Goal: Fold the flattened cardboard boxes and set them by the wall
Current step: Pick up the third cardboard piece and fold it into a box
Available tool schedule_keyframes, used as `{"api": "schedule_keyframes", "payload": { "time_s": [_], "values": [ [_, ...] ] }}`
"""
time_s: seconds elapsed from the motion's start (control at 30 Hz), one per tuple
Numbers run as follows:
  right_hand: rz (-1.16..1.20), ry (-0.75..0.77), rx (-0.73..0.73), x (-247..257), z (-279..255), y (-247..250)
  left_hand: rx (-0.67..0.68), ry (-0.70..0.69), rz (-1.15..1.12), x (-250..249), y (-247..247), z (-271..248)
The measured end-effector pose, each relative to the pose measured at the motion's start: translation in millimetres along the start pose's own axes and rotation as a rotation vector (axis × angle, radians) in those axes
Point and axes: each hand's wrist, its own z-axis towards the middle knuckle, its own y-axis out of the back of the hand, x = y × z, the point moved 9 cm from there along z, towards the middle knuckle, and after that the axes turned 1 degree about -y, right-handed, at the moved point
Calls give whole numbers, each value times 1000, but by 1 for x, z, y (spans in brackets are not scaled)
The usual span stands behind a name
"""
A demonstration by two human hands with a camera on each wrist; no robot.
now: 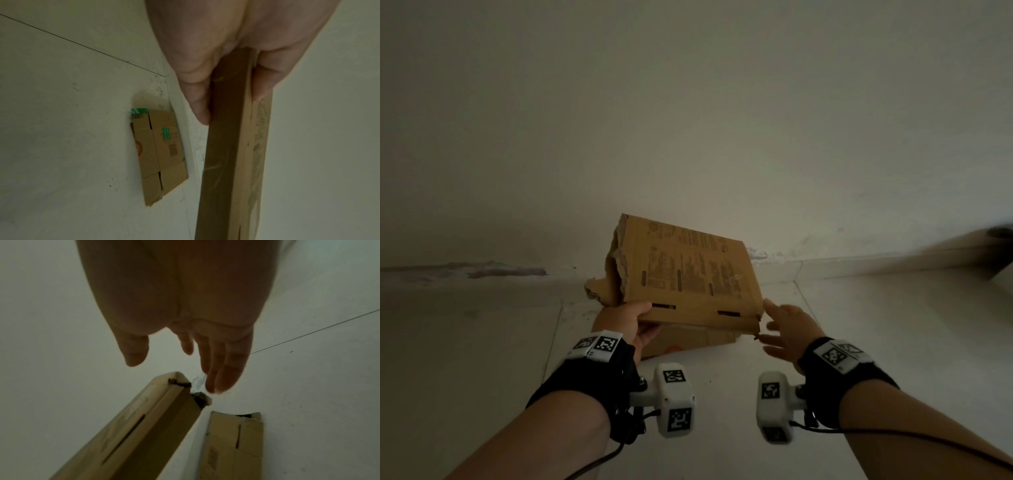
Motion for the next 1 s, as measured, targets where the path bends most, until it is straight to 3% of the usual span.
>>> {"api": "schedule_keyframes", "payload": {
  "time_s": [0.27, 0.57, 0.77, 1.0],
  "values": [
    [96, -157, 2, -44, 53, -33, -1, 76, 7, 28, 11, 44],
    [272, -199, 75, -85, 125, -70, -72, 159, 44, 65, 38, 114],
    [289, -185, -20, -112, 176, -74, -93, 231, 166, 99, 46, 157],
    [119, -127, -141, -107, 235, -70, -140, 252, 251, 124, 69, 182]
  ]
}}
